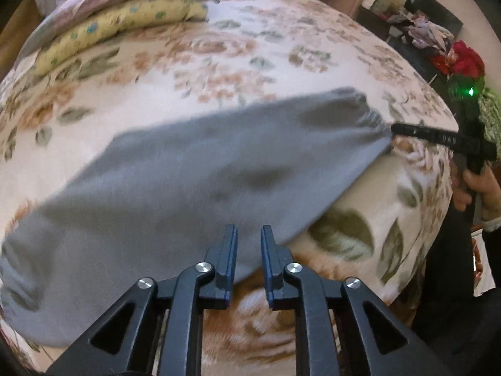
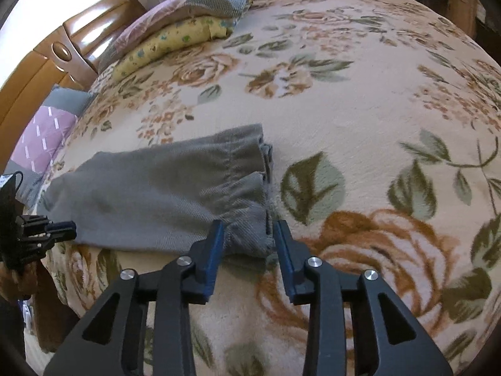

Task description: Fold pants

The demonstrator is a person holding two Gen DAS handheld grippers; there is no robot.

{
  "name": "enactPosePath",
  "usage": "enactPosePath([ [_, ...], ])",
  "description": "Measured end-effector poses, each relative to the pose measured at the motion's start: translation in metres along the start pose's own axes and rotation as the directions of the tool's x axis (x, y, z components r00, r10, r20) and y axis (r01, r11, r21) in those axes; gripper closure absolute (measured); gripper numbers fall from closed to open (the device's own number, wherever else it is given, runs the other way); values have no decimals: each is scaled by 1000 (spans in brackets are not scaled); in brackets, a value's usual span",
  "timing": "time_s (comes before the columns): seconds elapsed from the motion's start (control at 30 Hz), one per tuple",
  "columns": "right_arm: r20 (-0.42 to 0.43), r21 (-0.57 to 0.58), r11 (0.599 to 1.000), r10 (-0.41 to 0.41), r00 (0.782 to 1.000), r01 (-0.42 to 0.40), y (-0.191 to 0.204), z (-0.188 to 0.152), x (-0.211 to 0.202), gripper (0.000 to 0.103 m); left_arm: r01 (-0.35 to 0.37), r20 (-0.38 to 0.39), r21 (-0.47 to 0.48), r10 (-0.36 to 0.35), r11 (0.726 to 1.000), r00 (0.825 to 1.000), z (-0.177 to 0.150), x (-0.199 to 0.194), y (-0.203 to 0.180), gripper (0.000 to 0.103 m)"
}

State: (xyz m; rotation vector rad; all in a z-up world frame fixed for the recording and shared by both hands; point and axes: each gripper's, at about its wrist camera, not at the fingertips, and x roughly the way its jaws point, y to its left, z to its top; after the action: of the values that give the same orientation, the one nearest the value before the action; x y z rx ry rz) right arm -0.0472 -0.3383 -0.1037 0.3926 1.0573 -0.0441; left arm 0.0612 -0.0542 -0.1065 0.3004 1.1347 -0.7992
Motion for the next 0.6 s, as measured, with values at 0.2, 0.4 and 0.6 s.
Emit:
enactPosePath([
  [0.2,17,68,996,57,998,-58,-12,-4,-9,65,25,10,71,-26,997,1000,47,14,-26,67],
  [0.4,14,94,992,84,996,-85,-15,-11,-7,57,67,-26,154,-64,986,998,90,40,-55,67],
  [0.6,16,137,983,124,992,-125,-21,-14,-4,56,112,-85,245,-94,963,992,127,69,-77,61],
])
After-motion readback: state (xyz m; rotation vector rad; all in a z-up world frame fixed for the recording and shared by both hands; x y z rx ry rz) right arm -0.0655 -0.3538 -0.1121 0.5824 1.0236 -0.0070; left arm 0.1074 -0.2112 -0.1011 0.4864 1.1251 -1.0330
